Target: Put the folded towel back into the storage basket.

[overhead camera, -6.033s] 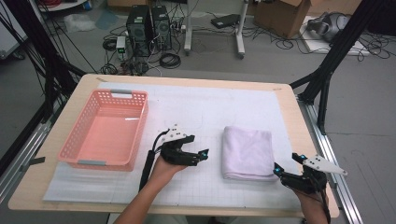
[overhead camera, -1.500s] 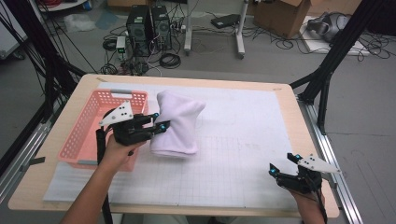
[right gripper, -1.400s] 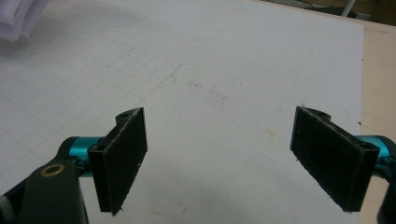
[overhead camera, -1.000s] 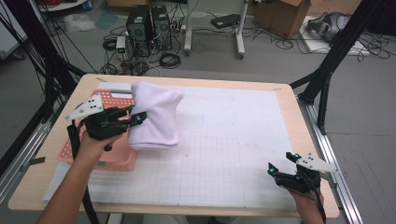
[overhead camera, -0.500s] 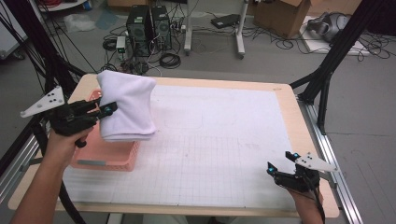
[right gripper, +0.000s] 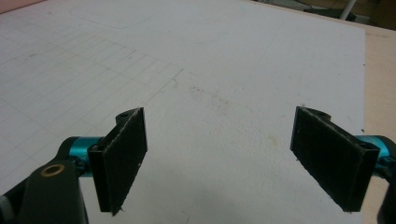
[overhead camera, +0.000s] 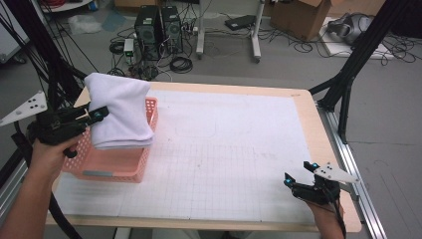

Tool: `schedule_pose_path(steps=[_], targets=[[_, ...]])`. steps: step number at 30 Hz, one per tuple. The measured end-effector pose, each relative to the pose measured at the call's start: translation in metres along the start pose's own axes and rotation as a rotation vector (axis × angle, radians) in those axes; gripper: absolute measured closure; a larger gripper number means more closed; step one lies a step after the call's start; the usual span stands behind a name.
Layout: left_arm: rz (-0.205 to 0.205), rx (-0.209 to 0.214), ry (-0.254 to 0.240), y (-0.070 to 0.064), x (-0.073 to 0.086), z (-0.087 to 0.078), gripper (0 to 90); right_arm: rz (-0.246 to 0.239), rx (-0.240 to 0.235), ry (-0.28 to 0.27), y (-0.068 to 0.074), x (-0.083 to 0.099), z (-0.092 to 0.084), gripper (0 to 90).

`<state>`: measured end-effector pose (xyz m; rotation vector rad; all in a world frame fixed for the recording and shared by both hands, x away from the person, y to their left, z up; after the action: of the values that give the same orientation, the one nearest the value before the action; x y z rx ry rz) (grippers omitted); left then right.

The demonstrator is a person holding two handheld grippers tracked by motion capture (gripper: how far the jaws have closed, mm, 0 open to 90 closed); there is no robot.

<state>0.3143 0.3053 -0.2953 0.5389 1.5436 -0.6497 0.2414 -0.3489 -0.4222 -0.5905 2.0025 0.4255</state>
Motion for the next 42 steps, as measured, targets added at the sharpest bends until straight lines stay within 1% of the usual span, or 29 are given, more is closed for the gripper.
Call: schedule_pose_path(steps=[3, 6, 11, 15, 17, 20, 26, 29, 32, 34, 39, 42], targets=[[-0.005, 0.0, 0.0, 0.003, 0.0, -0.003, 71.7, -0.006, 0.002, 0.002, -0.001, 0.0, 0.001, 17.3], [-0.006, -0.013, -0.005, 0.008, -0.003, -0.009, 71.7, -0.003, 0.002, 0.0, 0.0, 0.0, 0.001, 17.3], [-0.008, -0.019, -0.014, 0.013, -0.005, -0.018, 71.7, 0.0, 0.002, 0.006, 0.0, 0.0, 0.002, 17.3], [-0.014, -0.014, -0.001, 0.017, -0.001, -0.025, 71.7, 0.001, 0.004, 0.009, 0.0, 0.001, 0.002, 17.3], [-0.013, -0.011, 0.007, 0.019, 0.002, -0.027, 71.7, 0.001, 0.001, 0.009, 0.0, 0.0, 0.003, 17.3], [-0.023, -0.005, 0.009, 0.021, 0.006, -0.028, 71.6, -0.003, 0.002, 0.013, 0.001, 0.001, 0.004, 17.3], [-0.027, 0.005, 0.04, 0.026, 0.017, -0.027, 71.6, -0.007, 0.004, 0.014, 0.001, 0.001, 0.004, 17.3], [-0.038, 0.004, 0.043, 0.028, 0.022, -0.025, 71.5, -0.01, 0.008, 0.011, 0.002, 0.001, 0.004, 17.4], [-0.044, 0.005, 0.058, 0.031, 0.028, -0.023, 71.5, -0.015, 0.009, 0.01, 0.002, 0.001, 0.004, 17.4], [-0.054, 0.003, 0.067, 0.032, 0.033, -0.022, 71.4, -0.019, 0.01, 0.01, 0.002, 0.001, 0.005, 17.3], [-0.071, -0.015, 0.094, 0.037, 0.045, -0.017, 71.0, -0.017, 0.012, 0.014, 0.002, 0.002, 0.006, 17.4], [-0.076, -0.019, 0.109, 0.039, 0.052, -0.015, 70.9, -0.019, 0.013, 0.015, 0.002, 0.002, 0.006, 17.4]])
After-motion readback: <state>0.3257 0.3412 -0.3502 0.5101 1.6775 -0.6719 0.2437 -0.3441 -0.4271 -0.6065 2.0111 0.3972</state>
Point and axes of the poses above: each handheld gripper's, and its own axes: z roughly forward along the jaws, x roughly out of its underside, y roughly to its left, the point moved 1 cm from there along z, roughly forward along the jaws, and after that the axes turned 8 degrees about -x, right-handed, at the moved point
